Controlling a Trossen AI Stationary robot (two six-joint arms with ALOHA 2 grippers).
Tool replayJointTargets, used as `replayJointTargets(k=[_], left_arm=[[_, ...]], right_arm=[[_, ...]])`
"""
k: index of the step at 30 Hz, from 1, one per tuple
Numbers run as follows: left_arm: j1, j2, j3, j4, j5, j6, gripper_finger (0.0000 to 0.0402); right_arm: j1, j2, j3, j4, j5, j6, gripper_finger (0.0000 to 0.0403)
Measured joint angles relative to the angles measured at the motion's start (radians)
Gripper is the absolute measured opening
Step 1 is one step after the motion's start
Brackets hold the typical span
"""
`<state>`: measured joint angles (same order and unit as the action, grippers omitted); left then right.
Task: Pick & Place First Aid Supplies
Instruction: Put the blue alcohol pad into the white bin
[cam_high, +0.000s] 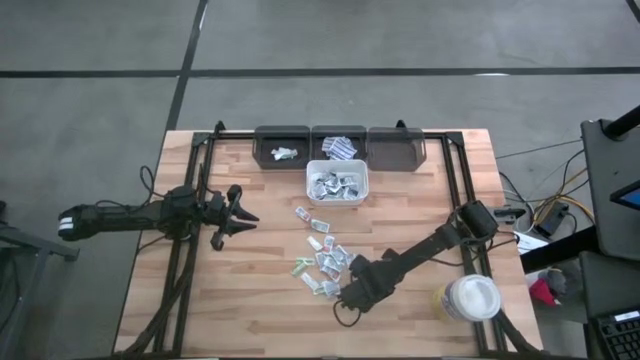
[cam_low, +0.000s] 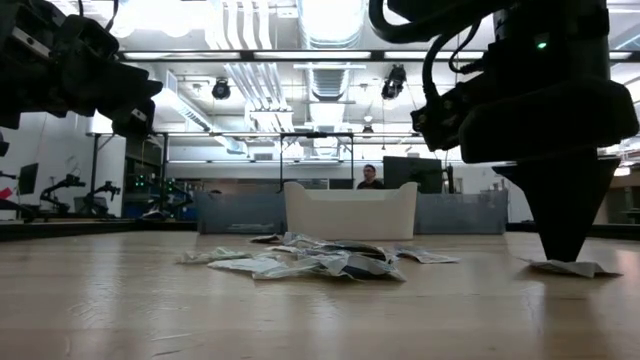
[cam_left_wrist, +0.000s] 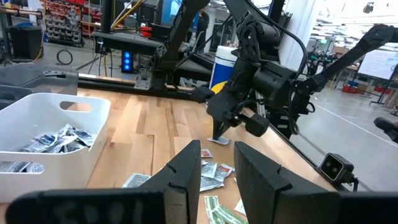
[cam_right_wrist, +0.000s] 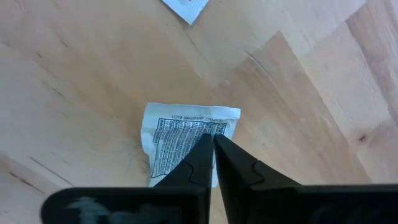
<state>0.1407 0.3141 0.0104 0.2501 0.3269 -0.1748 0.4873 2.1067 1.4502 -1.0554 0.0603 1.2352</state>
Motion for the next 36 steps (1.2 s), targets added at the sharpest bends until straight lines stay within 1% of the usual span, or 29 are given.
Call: replayJointTargets(k=[9,17,21,26,31,36], left_arm=[[0.000,0.000,0.000,0.000,0.000,-0.008,0.0094],[0.000,0.000,0.000,0.000,0.000,-0.009,0.0094],[0.000,0.000,0.000,0.000,0.000,-0.009,0.0094],[0.000,0.000,0.000,0.000,0.000,-0.009,0.0094],[0.000,0.000,0.000,0.000,0.000,-0.009,0.0094],[0.000,0.000,0.000,0.000,0.000,-0.009,0.0094]], right_arm=[[-0.005,-0.018,-0.001,-0.035,-0.004,-0.005,0.0091],[-0.004,-0.087,0.013,-0.027,-0.012,-0.005,0.0133],[-0.004,-0.094,0.014,-0.008,-0.040,-0.005,0.0153],[-0.001,-0.093,0.014,0.060,-0.120,-0.031,0.0172],[0.002,-0.092,0.012,0.070,-0.123,-0.031,0.0184],[0.001,-0.092,0.001,0.075,-0.120,-0.011,0.0182]])
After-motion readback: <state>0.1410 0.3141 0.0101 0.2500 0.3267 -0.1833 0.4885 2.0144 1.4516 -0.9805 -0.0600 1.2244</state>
